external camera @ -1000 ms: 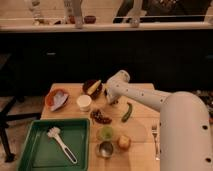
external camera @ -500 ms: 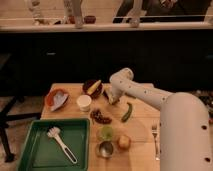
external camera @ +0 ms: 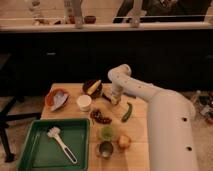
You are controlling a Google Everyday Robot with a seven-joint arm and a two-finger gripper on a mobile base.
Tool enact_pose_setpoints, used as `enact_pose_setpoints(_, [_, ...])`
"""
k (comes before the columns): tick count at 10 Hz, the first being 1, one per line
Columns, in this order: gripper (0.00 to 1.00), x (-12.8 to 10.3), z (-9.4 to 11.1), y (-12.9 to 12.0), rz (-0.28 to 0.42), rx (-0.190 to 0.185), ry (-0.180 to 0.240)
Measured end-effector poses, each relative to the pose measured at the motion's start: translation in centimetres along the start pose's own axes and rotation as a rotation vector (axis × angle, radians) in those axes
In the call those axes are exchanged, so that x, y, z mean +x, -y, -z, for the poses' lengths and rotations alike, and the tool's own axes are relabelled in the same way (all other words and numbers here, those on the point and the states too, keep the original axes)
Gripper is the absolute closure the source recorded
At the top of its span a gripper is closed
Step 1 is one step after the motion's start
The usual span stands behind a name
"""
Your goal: Wipe table surface with eraser
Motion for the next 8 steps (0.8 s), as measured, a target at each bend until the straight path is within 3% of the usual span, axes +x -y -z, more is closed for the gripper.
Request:
enact_pose_setpoints(1, [1.0, 0.03, -0.16, -0.19, 0.017, 0.002, -0.015])
enact_pose_setpoints(8, [1.0, 0.17, 0.07, -0.24, 0.016, 0.001, -0.016])
